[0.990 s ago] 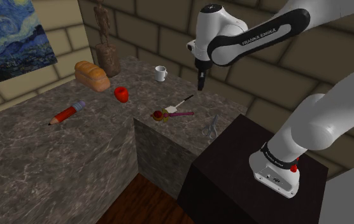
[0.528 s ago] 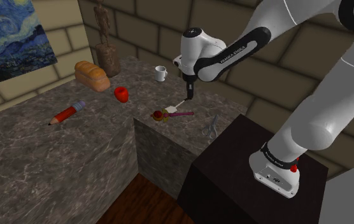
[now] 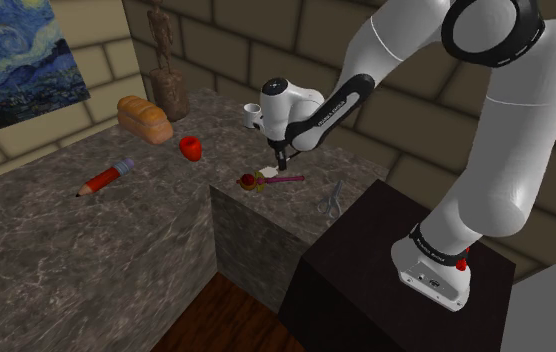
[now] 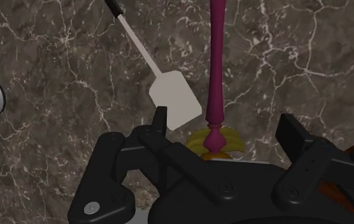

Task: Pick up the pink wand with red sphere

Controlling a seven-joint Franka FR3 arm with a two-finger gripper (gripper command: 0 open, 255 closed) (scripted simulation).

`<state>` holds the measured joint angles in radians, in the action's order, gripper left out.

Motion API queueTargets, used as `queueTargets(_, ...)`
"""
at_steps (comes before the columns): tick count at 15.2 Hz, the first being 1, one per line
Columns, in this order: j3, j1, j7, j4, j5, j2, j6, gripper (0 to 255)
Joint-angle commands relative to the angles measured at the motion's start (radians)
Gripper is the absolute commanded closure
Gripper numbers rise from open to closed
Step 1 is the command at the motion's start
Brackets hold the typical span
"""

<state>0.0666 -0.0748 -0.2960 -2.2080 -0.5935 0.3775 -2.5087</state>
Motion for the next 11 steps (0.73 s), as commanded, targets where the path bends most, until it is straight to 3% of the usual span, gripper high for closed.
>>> queueTargets(1,-0.011,-0.013,0.005,0.037,-0.043,0.073,-0.029,0)
queueTargets(5,-0.032,-0.044,0.003,0.146,-0.109,0.228,-0.062,0)
queueTargets(11,-0.054,-0.062,0.033,0.192,-0.141,0.315,-0.101,0)
